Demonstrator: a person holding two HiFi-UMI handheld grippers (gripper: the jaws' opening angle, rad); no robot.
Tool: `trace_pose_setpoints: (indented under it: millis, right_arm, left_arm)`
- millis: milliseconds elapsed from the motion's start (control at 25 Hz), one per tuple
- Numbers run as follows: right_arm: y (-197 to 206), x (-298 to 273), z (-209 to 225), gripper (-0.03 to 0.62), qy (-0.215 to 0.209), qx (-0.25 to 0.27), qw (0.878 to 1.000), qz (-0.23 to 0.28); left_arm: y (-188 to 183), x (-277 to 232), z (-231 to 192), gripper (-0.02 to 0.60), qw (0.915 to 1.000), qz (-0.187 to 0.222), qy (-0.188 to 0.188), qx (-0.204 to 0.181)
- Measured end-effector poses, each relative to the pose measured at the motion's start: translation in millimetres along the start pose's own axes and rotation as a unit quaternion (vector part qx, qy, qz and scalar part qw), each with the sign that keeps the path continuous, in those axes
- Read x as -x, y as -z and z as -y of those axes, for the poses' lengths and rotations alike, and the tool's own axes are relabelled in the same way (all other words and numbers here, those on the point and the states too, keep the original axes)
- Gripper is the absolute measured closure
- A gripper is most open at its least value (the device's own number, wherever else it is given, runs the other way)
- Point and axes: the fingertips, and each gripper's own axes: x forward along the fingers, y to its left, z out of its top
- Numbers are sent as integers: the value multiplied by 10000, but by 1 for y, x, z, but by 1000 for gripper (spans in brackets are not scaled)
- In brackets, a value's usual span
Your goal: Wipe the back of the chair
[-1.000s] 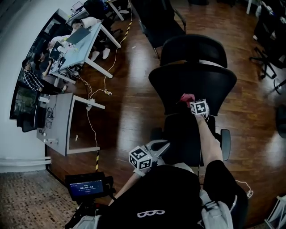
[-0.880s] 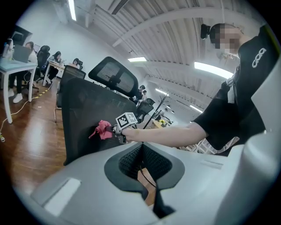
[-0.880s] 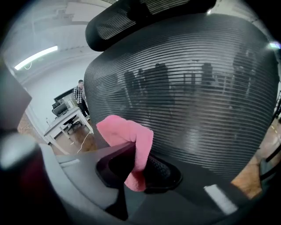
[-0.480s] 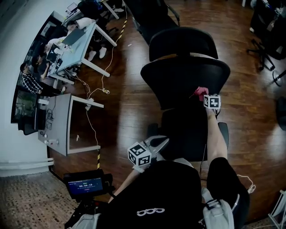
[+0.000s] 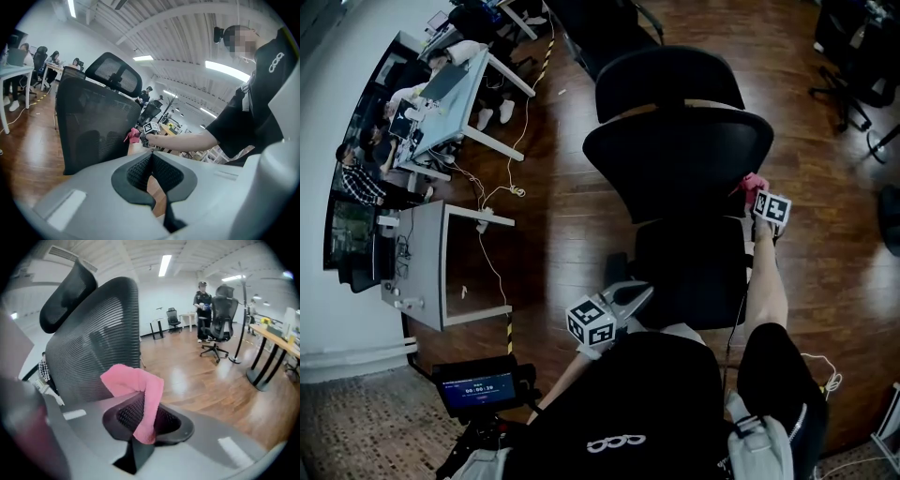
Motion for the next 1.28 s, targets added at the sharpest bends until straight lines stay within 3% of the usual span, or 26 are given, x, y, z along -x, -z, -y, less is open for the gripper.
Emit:
trace_pose_setpoints:
  millis: [160, 360, 560, 720, 1000, 1280]
  right_arm:
    - [13, 12, 41, 548, 461, -487, 9977, 6]
    - [15, 3, 36, 548, 480, -312, 9983, -99]
    - [8, -20, -30, 549, -50, 330, 9991, -273]
    - [-6, -40, -91, 549, -189, 727, 9965, -369]
    - [29, -46, -147, 549, -609, 1049, 9917, -430]
    - [62, -51, -237, 549, -1128, 1429, 9821, -487]
  left_arm:
    - [2, 2, 0, 589, 10000, -9, 1, 7]
    - [1, 7, -5, 589, 10000, 11, -49, 52]
    - [-12, 14, -12, 589, 9998, 14, -106, 153]
    - [-28, 31, -32, 589, 9995, 54, -172, 260]
    - [-1, 47, -31, 589, 9993, 72, -224, 304]
    - [17, 78, -42, 589, 9990, 71, -249, 375]
